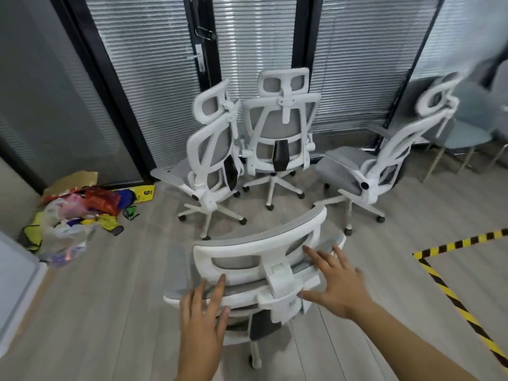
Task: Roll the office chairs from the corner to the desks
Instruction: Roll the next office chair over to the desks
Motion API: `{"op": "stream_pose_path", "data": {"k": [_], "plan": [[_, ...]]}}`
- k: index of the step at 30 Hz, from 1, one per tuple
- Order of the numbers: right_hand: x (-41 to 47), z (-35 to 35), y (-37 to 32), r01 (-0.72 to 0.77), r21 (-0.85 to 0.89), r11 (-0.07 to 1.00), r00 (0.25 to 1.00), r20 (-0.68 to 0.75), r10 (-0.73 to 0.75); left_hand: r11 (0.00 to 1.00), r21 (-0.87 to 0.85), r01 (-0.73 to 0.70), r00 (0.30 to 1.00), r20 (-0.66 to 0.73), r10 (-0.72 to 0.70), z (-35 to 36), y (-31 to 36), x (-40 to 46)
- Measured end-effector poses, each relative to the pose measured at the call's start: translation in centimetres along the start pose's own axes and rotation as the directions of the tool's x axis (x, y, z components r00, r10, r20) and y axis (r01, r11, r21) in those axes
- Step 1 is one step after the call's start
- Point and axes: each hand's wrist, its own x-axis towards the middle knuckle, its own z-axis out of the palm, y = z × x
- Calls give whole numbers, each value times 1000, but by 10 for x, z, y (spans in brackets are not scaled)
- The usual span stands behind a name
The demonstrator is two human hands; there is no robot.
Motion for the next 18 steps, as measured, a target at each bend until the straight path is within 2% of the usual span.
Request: {"op": "stream_pose_path", "data": {"k": [4, 8, 12, 18], "plan": [[-39, -8, 43, -60, 52, 997, 998, -11, 61, 999, 52, 4, 997, 80, -8, 16, 47, -6], [-87, -15, 93, -110, 45, 993, 994, -23, 111, 953, 237, -186, 969, 206, 138, 33, 106, -16], [-131, -19, 145, -153, 18, 988, 987, -57, 153, 868, 399, -297, 945, 253, 208, 59, 156, -35], [-183, -26, 234, -214, 66, 975, 968, -121, 221, 847, 343, -405, 900, 312, 304, 98, 241, -52]]}}
